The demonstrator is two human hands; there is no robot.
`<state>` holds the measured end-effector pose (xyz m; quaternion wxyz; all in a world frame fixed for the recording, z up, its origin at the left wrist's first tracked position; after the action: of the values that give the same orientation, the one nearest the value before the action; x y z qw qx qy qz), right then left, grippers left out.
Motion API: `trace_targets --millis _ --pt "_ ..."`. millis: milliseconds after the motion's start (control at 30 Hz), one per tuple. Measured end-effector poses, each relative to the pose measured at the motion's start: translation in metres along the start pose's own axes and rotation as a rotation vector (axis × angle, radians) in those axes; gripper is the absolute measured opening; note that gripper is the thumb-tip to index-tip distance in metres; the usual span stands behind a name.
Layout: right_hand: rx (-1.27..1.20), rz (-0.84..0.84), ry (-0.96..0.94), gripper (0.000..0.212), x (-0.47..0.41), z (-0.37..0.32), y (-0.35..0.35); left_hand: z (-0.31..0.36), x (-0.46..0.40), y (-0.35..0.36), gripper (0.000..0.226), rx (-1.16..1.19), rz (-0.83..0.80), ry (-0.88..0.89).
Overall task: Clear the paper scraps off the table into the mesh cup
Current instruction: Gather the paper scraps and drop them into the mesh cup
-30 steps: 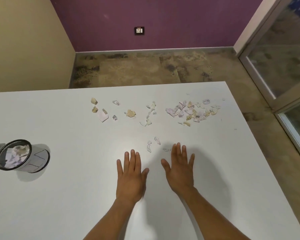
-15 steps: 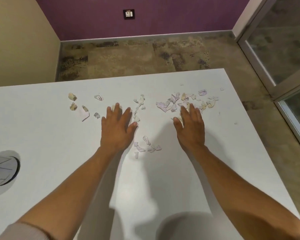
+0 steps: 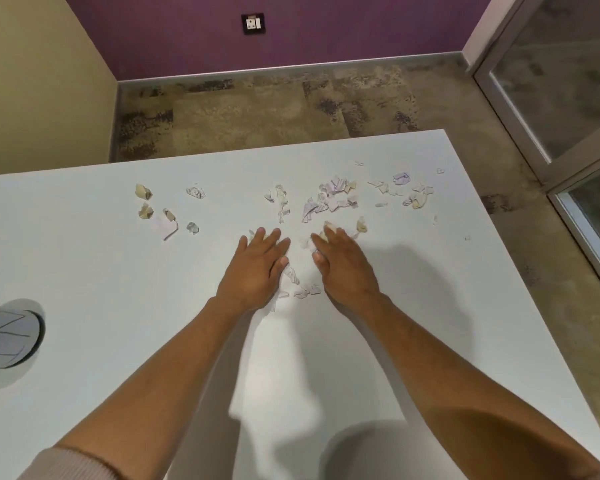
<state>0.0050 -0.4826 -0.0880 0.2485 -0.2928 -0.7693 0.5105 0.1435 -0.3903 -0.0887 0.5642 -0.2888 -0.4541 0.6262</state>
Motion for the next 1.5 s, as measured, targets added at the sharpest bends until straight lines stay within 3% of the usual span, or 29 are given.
trace_targets --millis 167,300,367,467,533,633,767,933,1133,1200,1367,1500 --pt "-0.105 -0.044 -0.148 0.038 0.046 -0.024 0.003 0.017 0.037 0.004 0.039 0.167 -0.073 0.088" --pt "-0.382 0.063 -0.063 0.038 0.064 -0.016 -0.016 0.015 0.060 -0.013 0.041 0.213 0.086 0.021" --pt "-0.269 0.141 0.049 0.042 0.065 -0.004 -0.026 0.008 0.067 -0.016 0.059 0.149 0.120 -0.107" --pt "-0.031 -0.072 0.191 0.065 0.055 0.006 -0.021 0.009 0.066 -0.010 0.085 0.031 0.014 -0.181" --pt "0.037 -0.195 0.199 0.077 0.047 0.001 -0.015 0.015 0.058 -0.003 0.087 -0.013 -0.057 -0.160" --pt "0.068 -0.252 0.135 0.074 0.040 -0.020 -0.010 0.026 0.048 0.006 0.064 -0.093 -0.108 -0.117" --pt "0.127 -0.312 0.045 0.056 0.047 -0.043 0.000 0.034 0.048 0.003 0.026 0.035 -0.048 -0.059" --pt "0.146 -0.150 -0.013 0.021 0.065 -0.053 0.000 0.042 0.055 0.002 0.026 0.110 0.036 -0.058" --pt "0.135 -0.110 -0.076 0.022 0.069 -0.056 -0.005 0.049 0.062 0.001 0.022 0.138 0.059 -0.158" --pt "0.037 -0.084 -0.021 0.023 0.066 -0.050 -0.008 0.044 0.065 -0.002 0.023 0.238 0.089 -0.266" --pt "-0.687 0.123 0.440 0.009 0.076 -0.019 -0.011 0.023 0.084 -0.016 0.017 0.631 0.212 -0.580" --pt "-1.101 0.027 0.578 0.013 0.088 -0.025 -0.005 0.014 0.107 -0.021 0.018 0.963 0.321 -0.759"
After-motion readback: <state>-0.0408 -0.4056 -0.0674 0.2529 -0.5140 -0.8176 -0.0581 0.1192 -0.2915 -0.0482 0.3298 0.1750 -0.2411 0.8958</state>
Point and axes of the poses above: each hand's wrist, its own x-axis away from the middle knuckle, its own y-axis out of the palm, z = x × y, the point moved 6 cm from there along -x, towards the middle knuckle, and after that the axes turned 1 degree about x, right-handed, at the moved point
